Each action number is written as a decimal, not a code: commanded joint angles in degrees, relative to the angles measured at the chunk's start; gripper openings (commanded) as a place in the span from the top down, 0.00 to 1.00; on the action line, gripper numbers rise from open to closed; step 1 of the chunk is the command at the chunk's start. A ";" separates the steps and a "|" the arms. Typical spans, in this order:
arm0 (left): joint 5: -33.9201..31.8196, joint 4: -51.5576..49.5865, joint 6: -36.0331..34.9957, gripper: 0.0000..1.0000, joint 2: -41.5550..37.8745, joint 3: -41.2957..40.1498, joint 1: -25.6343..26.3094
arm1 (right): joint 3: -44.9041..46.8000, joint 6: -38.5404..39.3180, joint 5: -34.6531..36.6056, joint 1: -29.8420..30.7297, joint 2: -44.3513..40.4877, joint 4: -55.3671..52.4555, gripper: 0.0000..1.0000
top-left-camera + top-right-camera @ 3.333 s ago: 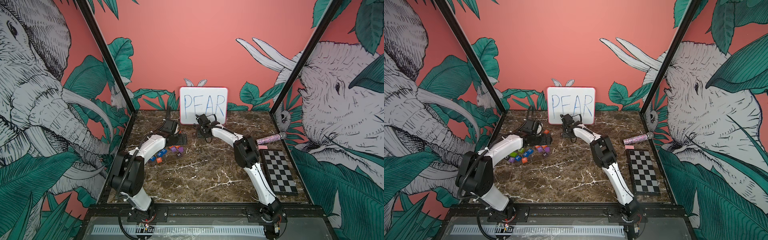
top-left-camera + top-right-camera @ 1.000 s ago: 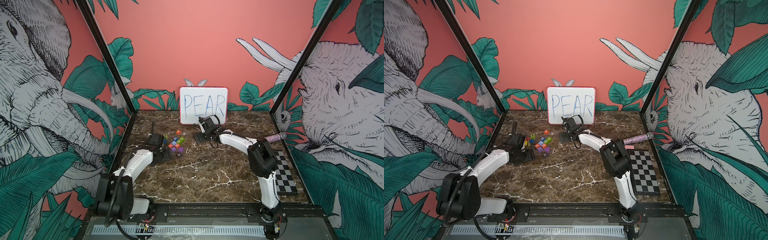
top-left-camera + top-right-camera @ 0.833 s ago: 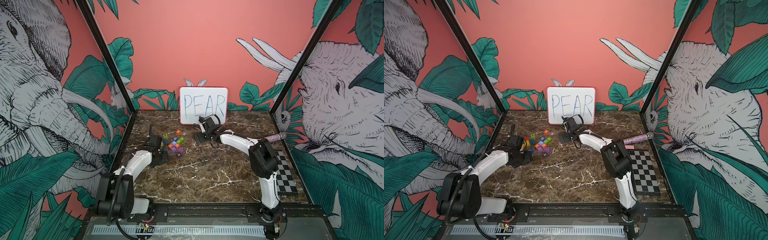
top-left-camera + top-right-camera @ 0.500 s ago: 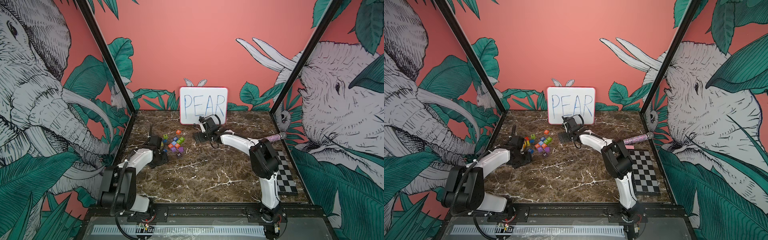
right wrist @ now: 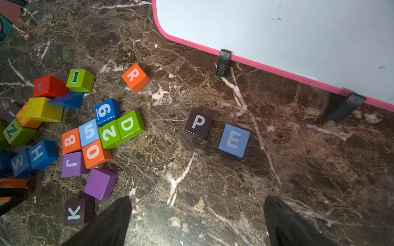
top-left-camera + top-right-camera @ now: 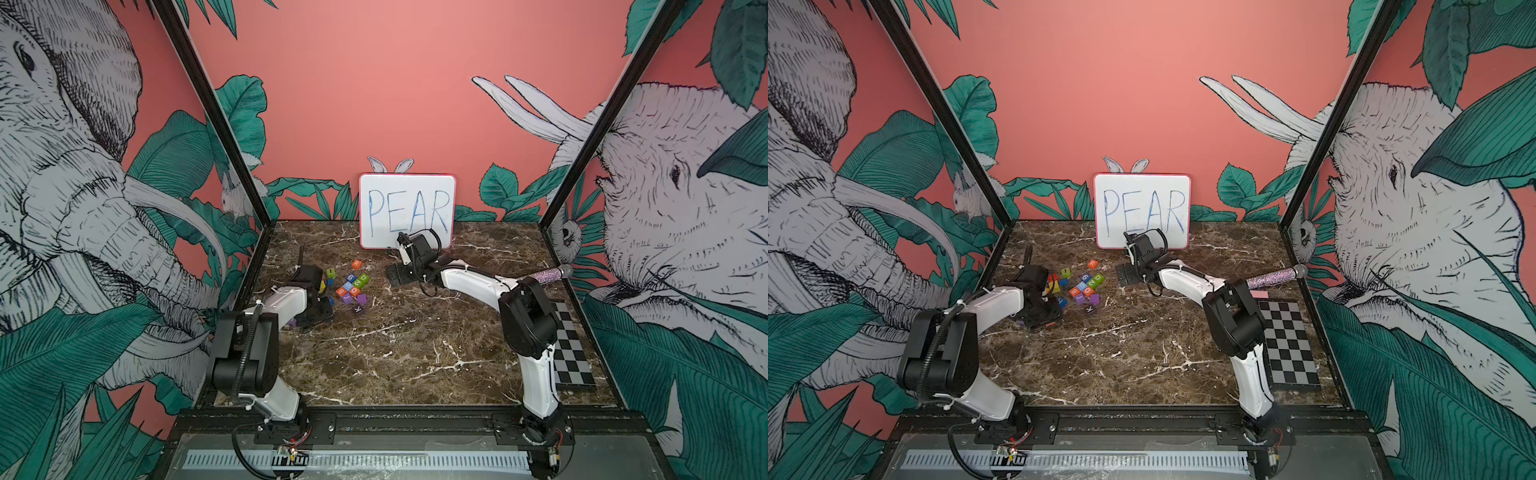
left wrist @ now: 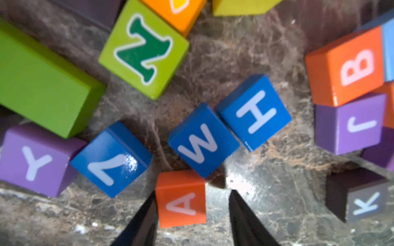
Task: Spell the uppercase word “pear” with letter blocks
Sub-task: Pick up the letter block from the center of the board.
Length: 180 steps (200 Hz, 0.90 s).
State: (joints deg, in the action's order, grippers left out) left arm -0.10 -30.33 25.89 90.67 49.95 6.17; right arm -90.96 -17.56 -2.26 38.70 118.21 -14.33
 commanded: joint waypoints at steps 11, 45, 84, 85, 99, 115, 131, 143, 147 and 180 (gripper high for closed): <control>-0.67 -0.61 -0.63 0.53 -0.01 1.56 -0.43 | -0.01 -0.10 0.29 0.13 -1.60 0.56 0.01; -1.72 -0.87 -1.18 0.56 0.07 1.11 -0.38 | -0.29 -0.45 0.16 0.10 -1.37 0.52 0.01; -1.68 -0.50 -1.40 0.59 0.71 0.47 -0.38 | -0.47 -0.79 0.15 0.15 -1.33 0.44 0.01; -1.67 -0.47 -1.39 0.59 0.72 0.44 -0.42 | -0.46 -0.80 0.15 0.15 -1.32 0.44 0.01; -1.68 -0.44 -1.40 0.59 1.06 0.43 -0.37 | -0.50 -0.90 0.06 0.12 -1.35 0.42 0.01; -1.49 -0.31 -1.46 0.59 1.51 0.41 -0.45 | -0.46 -1.01 0.10 0.14 -1.41 0.31 0.01; -1.21 -0.17 -1.64 0.59 1.65 0.47 -0.42 | -0.42 -0.99 0.15 0.13 -1.60 0.32 0.01; -1.05 -0.27 -1.80 0.61 1.55 0.58 -0.42 | -0.19 -1.04 0.38 0.09 -1.73 0.20 0.01; -1.12 -0.34 -1.85 0.61 1.44 0.63 -0.38 | -0.15 -1.00 0.52 0.07 -1.75 0.19 0.01; -0.02 -1.09 -3.22 0.67 -0.51 1.54 -0.34 | 1.00 0.27 1.79 0.06 -2.78 -0.17 0.01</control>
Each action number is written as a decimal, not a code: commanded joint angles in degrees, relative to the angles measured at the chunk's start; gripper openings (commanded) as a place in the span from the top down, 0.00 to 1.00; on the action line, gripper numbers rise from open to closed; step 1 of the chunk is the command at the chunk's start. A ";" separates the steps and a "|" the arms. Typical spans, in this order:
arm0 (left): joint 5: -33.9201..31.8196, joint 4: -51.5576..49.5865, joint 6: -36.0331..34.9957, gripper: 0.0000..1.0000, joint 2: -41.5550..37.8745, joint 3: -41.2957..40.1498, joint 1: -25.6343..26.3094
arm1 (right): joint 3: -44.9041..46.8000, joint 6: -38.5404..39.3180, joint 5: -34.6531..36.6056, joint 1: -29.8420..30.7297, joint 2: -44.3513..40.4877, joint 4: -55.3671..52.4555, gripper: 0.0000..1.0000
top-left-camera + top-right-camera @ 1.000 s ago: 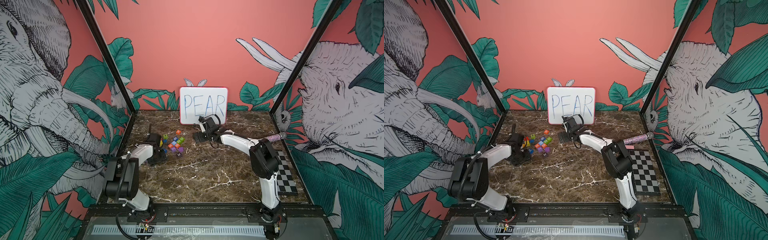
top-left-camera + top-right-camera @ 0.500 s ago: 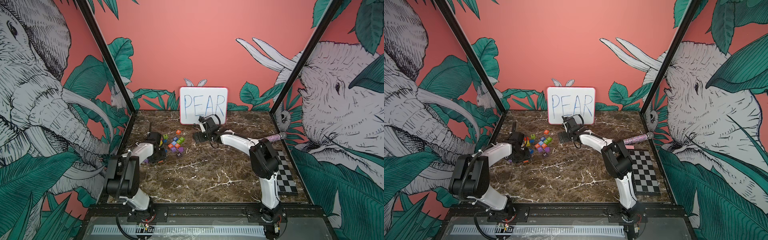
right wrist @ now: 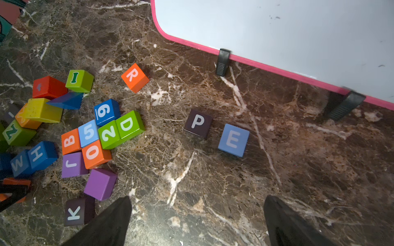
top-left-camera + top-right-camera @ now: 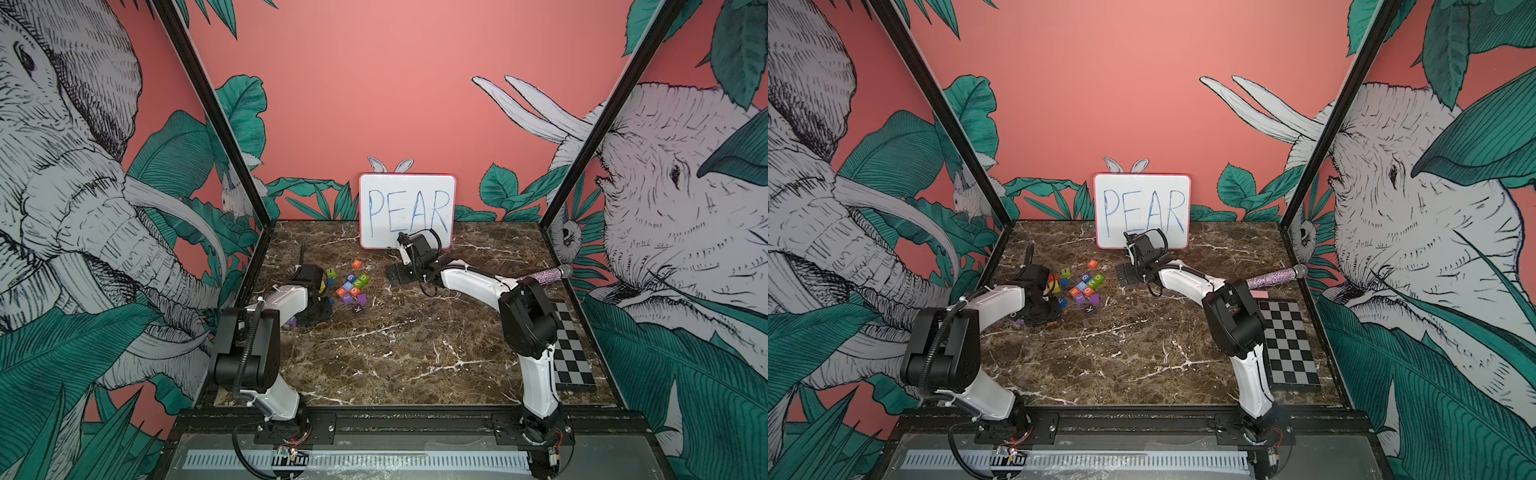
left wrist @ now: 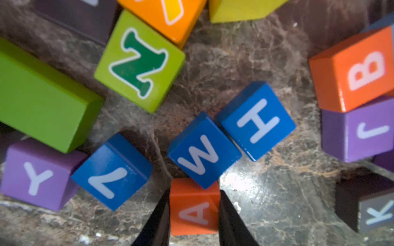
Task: Spell the uppercase word “pear” with letter blocks
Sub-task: Pick up the letter block from the center of the board, then place the letter block at the center of the board.
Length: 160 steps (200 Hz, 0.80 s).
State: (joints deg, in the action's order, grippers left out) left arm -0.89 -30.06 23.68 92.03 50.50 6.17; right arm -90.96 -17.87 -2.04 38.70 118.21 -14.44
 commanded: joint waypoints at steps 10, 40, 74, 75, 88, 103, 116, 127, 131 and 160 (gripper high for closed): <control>1.45 -1.73 -1.66 0.69 -2.26 1.46 -0.34 | 1.68 1.30 1.86 -0.09 -3.37 -0.07 0.01; 4.40 -2.99 -4.19 0.76 -2.56 3.78 0.45 | 4.63 2.94 1.06 -1.20 -5.63 -0.44 0.01; 3.99 -4.65 -7.13 0.77 -2.44 8.32 5.58 | 10.11 3.18 0.40 -2.91 -9.14 0.05 0.01; 3.89 -4.70 -7.27 0.77 -2.41 8.49 5.85 | 10.24 3.10 0.39 -2.96 -9.23 0.04 0.01; 3.21 -5.38 -8.10 0.78 -1.35 11.01 8.71 | 12.55 2.49 -0.15 -3.92 -10.33 0.69 0.01; 3.11 -5.62 -9.06 0.78 0.59 13.93 11.71 | 14.49 1.83 -0.46 -4.91 -11.31 1.25 0.01; 3.32 -5.61 -10.01 0.78 2.80 16.71 14.18 | 15.37 1.31 -0.76 -5.68 -12.01 1.67 0.01; 3.49 -5.61 -10.72 0.78 5.39 19.49 15.89 | 17.56 0.91 -0.91 -6.31 -12.49 2.05 0.01; 3.63 -5.70 -10.84 0.78 6.40 20.61 16.44 | 17.99 0.74 -0.93 -6.52 -12.63 2.24 0.01; 4.26 -6.24 -12.54 0.80 13.95 29.19 20.09 | 19.78 -0.64 -1.69 -8.53 -13.09 2.70 0.01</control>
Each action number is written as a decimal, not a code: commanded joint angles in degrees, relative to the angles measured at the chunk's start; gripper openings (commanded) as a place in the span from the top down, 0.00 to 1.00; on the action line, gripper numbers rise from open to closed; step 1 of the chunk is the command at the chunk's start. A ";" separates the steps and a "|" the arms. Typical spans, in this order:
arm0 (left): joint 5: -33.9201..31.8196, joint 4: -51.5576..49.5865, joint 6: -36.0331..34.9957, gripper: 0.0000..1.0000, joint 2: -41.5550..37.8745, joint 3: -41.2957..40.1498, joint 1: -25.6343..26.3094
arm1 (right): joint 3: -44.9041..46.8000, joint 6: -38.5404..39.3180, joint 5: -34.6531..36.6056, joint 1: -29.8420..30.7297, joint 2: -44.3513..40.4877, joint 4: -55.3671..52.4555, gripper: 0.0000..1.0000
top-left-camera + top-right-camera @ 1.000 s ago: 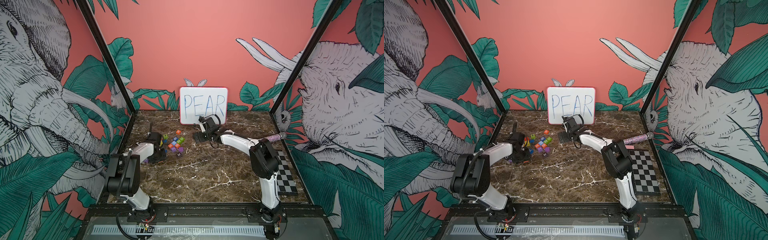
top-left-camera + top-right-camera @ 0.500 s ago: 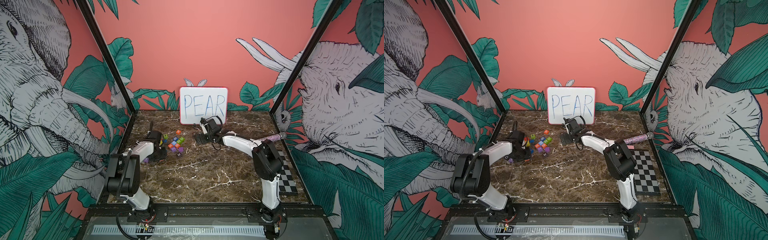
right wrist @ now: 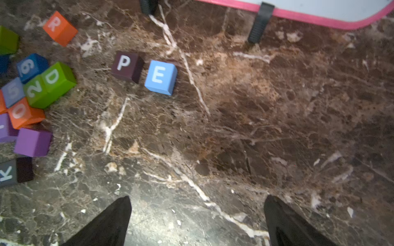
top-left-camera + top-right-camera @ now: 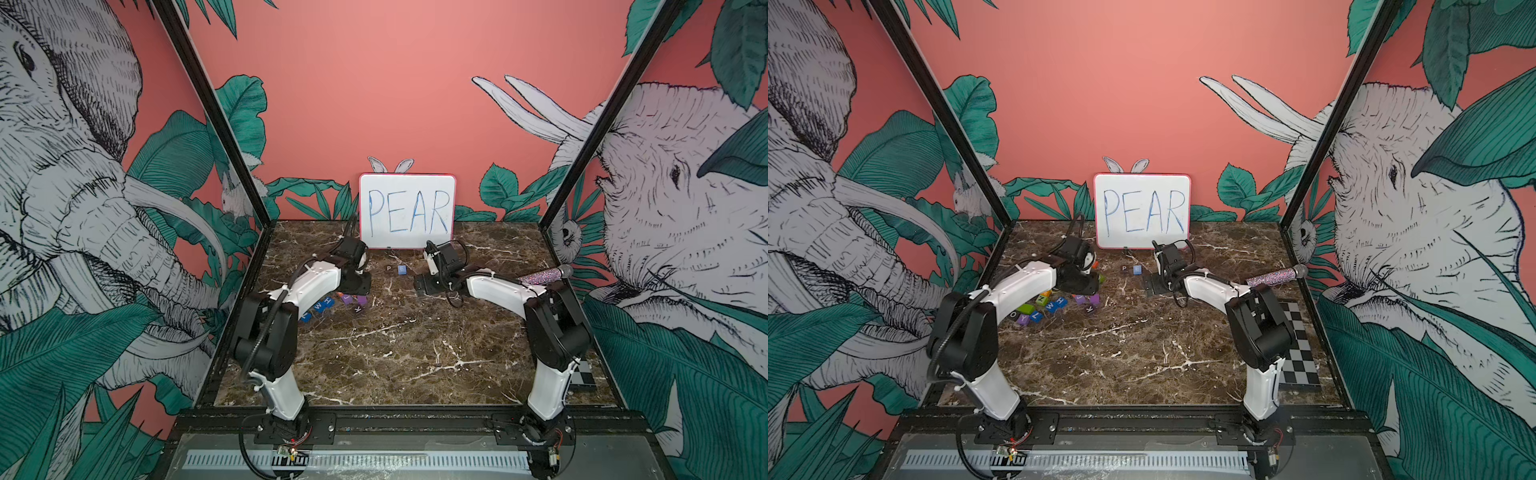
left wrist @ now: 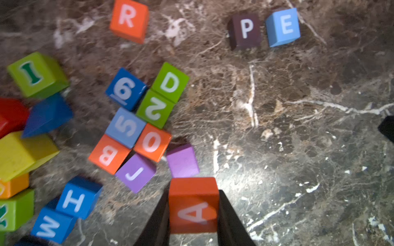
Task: Spell the uppercase word “pear” with letter blocks
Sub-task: Place the letter block at the center of the board.
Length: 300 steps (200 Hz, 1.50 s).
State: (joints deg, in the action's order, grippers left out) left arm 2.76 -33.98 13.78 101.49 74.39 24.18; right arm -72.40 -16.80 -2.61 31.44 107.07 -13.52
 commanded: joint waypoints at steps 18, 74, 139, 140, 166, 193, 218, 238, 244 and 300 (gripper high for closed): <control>0.94 -2.98 -3.70 0.80 8.71 10.51 3.86 | 2.55 -2.61 -1.78 -2.49 -2.39 2.39 0.01; -0.16 -4.50 -7.85 0.80 18.19 22.86 9.17 | 7.03 -3.68 -2.12 -4.54 -4.41 4.10 0.01; -3.62 -2.03 -21.53 0.82 24.34 32.50 12.11 | 9.94 -4.31 -2.31 -5.72 -6.15 4.78 0.01; -3.59 -1.83 -21.79 0.82 24.40 32.49 12.11 | 10.02 -4.35 -2.27 -5.75 -6.16 4.80 0.01; -2.92 1.36 -27.66 0.82 24.71 32.61 12.11 | 11.66 -4.43 -1.81 -6.20 -7.52 4.89 0.01; 0.51 3.32 -35.11 0.87 25.32 32.63 12.11 | 13.45 -4.65 -1.69 -6.70 -8.82 5.06 0.01; 4.71 5.43 -42.66 0.87 25.42 31.69 12.11 | 14.81 -4.96 -1.61 -6.92 -9.81 5.26 0.01; 7.13 4.55 -47.85 0.89 26.26 32.74 12.11 | 15.52 -5.00 -1.47 -7.13 -10.34 5.26 0.01; 7.61 4.09 -49.20 0.88 26.61 33.26 12.11 | 15.70 -5.08 -1.42 -7.23 -10.56 5.28 0.01; 9.36 0.17 -57.38 0.88 31.49 39.57 12.06 | 16.81 -5.18 -1.10 -7.47 -11.48 5.34 0.01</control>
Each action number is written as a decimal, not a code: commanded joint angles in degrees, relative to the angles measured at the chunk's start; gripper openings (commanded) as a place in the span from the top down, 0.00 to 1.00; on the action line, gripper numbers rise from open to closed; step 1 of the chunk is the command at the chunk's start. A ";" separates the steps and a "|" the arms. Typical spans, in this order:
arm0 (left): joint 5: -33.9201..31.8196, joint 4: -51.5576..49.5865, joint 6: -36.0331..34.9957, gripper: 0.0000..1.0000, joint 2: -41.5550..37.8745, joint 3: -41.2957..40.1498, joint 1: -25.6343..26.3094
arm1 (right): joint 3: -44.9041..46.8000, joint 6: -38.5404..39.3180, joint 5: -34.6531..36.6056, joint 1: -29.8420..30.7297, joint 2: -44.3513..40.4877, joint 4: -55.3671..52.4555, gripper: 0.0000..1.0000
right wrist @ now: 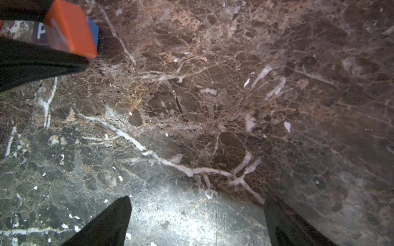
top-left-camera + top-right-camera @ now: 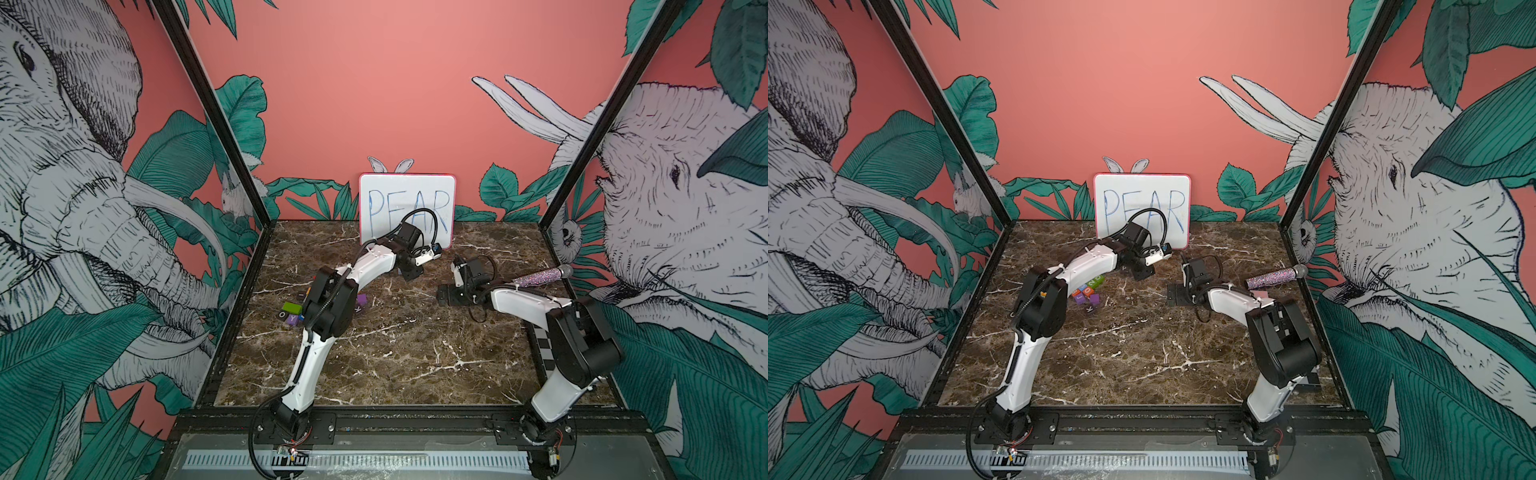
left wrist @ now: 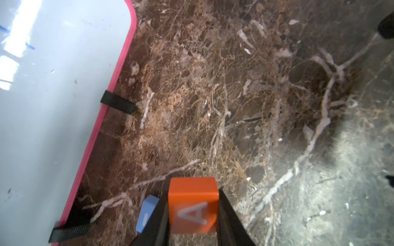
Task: Spell the uppercase word “pear” with letter blocks
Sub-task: Place the letter block at the center of the board.
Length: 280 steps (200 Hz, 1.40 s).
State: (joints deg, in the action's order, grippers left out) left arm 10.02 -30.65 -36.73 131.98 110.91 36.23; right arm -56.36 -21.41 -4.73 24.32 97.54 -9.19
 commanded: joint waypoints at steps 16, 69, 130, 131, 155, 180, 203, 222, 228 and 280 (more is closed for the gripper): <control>1.17 -4.10 -8.50 0.88 2.19 4.63 0.02 | 0.89 -0.56 1.11 -0.33 -1.97 0.98 0.01; -0.91 -10.23 -11.84 0.87 7.29 11.41 -0.11 | 0.57 -1.06 0.43 -0.40 -1.17 1.52 0.01; -4.14 -10.65 -13.76 0.87 9.08 12.46 -0.52 | -0.31 -0.92 0.32 -0.42 -0.34 1.28 0.01; -4.18 -10.74 -13.78 0.87 9.12 12.47 -0.53 | -0.28 -0.92 0.28 -0.42 -0.33 1.28 0.01; -4.42 -11.05 -13.75 0.87 9.74 13.14 -0.70 | -0.60 -0.98 0.07 -0.42 -0.04 1.28 0.01; -4.69 -11.35 -14.15 0.84 10.48 13.79 -0.72 | -0.84 -1.11 -0.19 -0.41 0.27 1.28 0.01; -5.63 -11.39 -14.57 0.82 11.26 14.58 -0.72 | -0.84 -1.28 -0.42 -0.41 0.62 1.41 0.01; -6.04 -11.32 -14.90 0.80 11.62 14.99 -0.72 | -0.98 -1.45 -0.63 -0.42 0.79 1.40 0.01; -6.05 -11.29 -15.03 0.79 11.71 15.10 -0.72 | -1.00 -1.36 -0.63 -0.41 0.89 1.42 0.01; -5.46 -11.51 -14.95 0.68 12.53 16.04 -0.76 | -1.21 -1.46 -0.63 -0.41 1.01 1.36 0.01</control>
State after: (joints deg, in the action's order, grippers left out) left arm 3.99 -39.70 -50.00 143.28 125.67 35.83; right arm -56.01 -22.33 -5.19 24.18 97.76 -8.64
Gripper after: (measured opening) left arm 0.331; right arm 0.990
